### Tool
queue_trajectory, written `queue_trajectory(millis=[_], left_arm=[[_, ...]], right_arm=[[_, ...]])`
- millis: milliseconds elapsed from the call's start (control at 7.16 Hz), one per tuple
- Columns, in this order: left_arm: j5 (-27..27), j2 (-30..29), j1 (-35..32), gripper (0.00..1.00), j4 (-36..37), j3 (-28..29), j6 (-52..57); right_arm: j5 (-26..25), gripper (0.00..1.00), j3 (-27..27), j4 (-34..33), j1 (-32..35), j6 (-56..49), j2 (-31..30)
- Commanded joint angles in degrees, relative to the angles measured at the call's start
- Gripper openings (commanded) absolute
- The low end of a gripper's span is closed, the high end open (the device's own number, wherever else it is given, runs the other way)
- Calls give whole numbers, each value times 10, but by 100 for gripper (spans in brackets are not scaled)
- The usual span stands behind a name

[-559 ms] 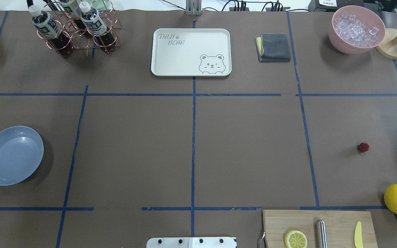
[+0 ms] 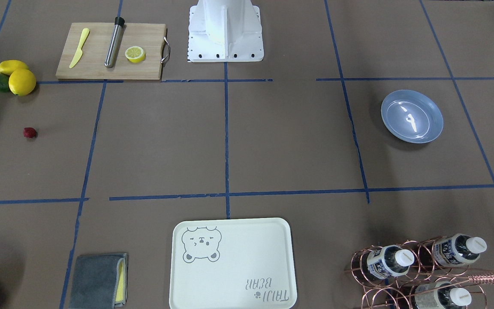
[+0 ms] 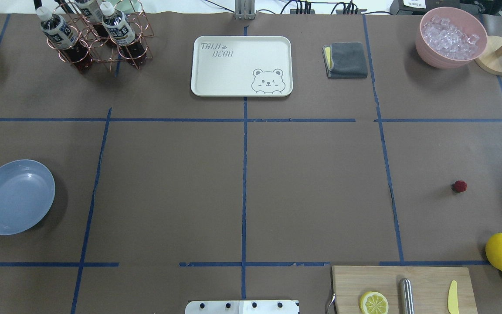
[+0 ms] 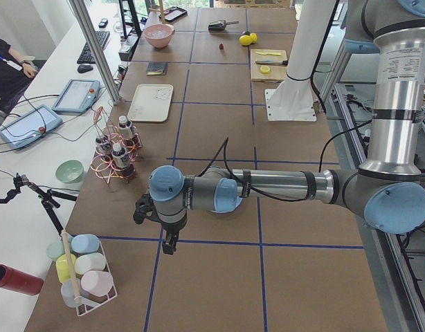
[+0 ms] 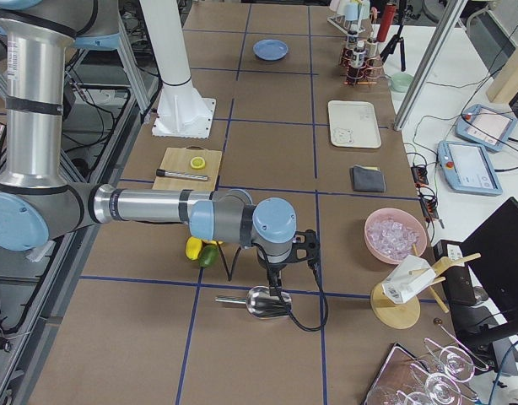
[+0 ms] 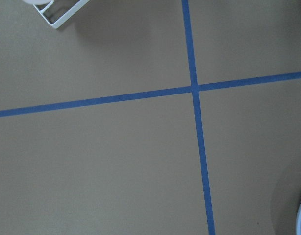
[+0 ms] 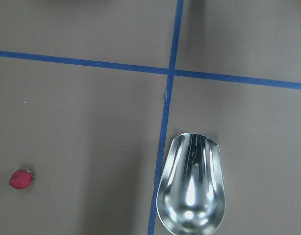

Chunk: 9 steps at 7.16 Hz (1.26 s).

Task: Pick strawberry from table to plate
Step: 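Move the left gripper down toward the rim of the light blue plate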

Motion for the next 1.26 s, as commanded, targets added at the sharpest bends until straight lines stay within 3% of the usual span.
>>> queue_trajectory(millis=[0,279,699,1118], left_arm=[[-12,6,3,100,-47,-2,-40],[-33,58,39,100,-160,1,-131],[-28,141,161,100,-448,3,-435],[30,174,269,98,-563,4,-598]], right_arm=[[10,100,18,0,-1,5,3],[10,100,33,-1,-2,45,16],[10,100,34,0,-2,77,17],[12,100,34,-1,-4,78,17]])
